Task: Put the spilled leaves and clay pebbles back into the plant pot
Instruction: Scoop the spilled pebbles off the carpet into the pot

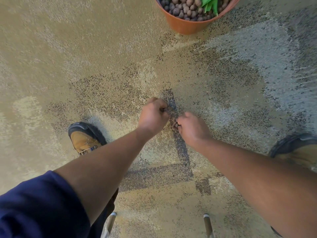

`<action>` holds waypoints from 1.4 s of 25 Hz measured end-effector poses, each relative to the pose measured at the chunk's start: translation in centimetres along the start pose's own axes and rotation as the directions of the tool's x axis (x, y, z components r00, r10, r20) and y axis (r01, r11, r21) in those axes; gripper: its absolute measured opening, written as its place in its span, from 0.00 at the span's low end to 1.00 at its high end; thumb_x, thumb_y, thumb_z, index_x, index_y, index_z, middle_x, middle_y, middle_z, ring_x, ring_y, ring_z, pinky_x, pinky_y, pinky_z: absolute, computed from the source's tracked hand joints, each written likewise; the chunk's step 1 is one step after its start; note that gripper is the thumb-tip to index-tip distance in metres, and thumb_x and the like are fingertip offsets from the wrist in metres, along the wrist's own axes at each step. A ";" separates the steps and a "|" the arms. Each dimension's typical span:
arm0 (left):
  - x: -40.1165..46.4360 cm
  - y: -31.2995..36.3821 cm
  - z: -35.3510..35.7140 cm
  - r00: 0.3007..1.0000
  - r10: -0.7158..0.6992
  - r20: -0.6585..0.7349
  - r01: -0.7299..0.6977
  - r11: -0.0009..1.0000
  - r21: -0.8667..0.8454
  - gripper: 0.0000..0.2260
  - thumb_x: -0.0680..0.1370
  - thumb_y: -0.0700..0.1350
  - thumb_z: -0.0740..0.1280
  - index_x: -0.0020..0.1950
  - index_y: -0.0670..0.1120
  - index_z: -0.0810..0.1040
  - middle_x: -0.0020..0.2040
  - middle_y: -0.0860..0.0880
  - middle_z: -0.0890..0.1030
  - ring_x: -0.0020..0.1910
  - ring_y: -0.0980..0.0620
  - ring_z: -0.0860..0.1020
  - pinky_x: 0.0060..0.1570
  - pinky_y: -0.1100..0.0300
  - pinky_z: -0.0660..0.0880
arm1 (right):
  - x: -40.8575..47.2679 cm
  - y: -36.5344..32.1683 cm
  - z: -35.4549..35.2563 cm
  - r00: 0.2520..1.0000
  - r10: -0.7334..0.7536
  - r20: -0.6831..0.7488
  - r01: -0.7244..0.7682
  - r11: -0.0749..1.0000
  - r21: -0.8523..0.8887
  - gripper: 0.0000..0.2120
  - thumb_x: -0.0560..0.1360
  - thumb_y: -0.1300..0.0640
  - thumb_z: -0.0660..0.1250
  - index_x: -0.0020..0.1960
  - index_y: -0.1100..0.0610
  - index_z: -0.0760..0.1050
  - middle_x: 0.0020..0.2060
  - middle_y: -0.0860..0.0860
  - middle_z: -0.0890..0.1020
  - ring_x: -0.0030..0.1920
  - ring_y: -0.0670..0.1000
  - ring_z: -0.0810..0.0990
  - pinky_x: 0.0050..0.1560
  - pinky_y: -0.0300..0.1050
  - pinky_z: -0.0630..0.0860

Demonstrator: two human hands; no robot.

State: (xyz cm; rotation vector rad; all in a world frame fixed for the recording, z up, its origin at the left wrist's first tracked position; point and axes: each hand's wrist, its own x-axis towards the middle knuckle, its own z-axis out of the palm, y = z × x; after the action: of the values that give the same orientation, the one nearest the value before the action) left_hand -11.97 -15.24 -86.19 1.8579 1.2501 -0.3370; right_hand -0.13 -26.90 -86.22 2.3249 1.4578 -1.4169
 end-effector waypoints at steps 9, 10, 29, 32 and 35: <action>1.6 0.9 -2.8 0.994 0.082 -0.075 -0.084 0.996 -0.032 0.06 0.77 0.35 0.70 0.49 0.45 0.82 0.49 0.49 0.81 0.42 0.53 0.82 0.41 0.64 0.82 | 0.6 -0.6 -2.8 0.970 0.156 -0.186 -0.078 0.926 0.371 0.08 0.75 0.65 0.71 0.42 0.56 0.75 0.44 0.47 0.77 0.42 0.48 0.79 0.46 0.46 0.84; 1.6 1.9 -3.4 0.983 0.125 -0.135 -0.136 0.988 -0.073 0.05 0.77 0.35 0.70 0.50 0.44 0.83 0.49 0.48 0.80 0.42 0.53 0.82 0.43 0.64 0.82 | 0.6 -1.0 -4.4 0.954 0.149 -0.260 -0.029 0.909 0.416 0.07 0.74 0.65 0.71 0.43 0.56 0.76 0.44 0.47 0.78 0.42 0.48 0.79 0.47 0.46 0.84; 8.3 11.3 -11.2 0.709 0.372 -0.599 -0.537 0.836 -0.116 0.03 0.77 0.37 0.71 0.50 0.40 0.83 0.45 0.53 0.80 0.42 0.56 0.79 0.38 0.59 0.79 | 3.6 -1.1 -16.3 0.761 0.251 -0.599 0.318 0.661 0.680 0.08 0.80 0.66 0.65 0.51 0.54 0.78 0.44 0.49 0.82 0.42 0.58 0.85 0.42 0.59 0.84; 5.9 8.3 -8.7 0.821 0.339 -0.459 -0.421 0.903 -0.087 0.03 0.79 0.37 0.68 0.48 0.42 0.81 0.47 0.49 0.80 0.41 0.54 0.79 0.38 0.63 0.79 | 3.0 0.3 -12.8 0.933 0.135 -0.334 0.081 0.825 0.559 0.09 0.80 0.65 0.67 0.57 0.56 0.80 0.49 0.49 0.83 0.44 0.54 0.85 0.45 0.53 0.85; 4.5 4.2 -5.8 0.989 0.143 0.029 -0.144 0.988 0.046 0.05 0.81 0.42 0.69 0.56 0.47 0.81 0.49 0.53 0.81 0.46 0.54 0.82 0.46 0.64 0.82 | 2.5 0.5 -9.3 0.998 0.034 0.044 -0.048 0.930 0.365 0.16 0.78 0.59 0.71 0.66 0.55 0.76 0.58 0.51 0.81 0.53 0.52 0.83 0.58 0.51 0.83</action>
State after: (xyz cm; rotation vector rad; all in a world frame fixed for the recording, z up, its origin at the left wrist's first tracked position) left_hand -7.54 -8.58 -83.46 1.9662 1.0923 -0.3131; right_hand 6.76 -21.13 -82.85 2.4963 1.2116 -1.8477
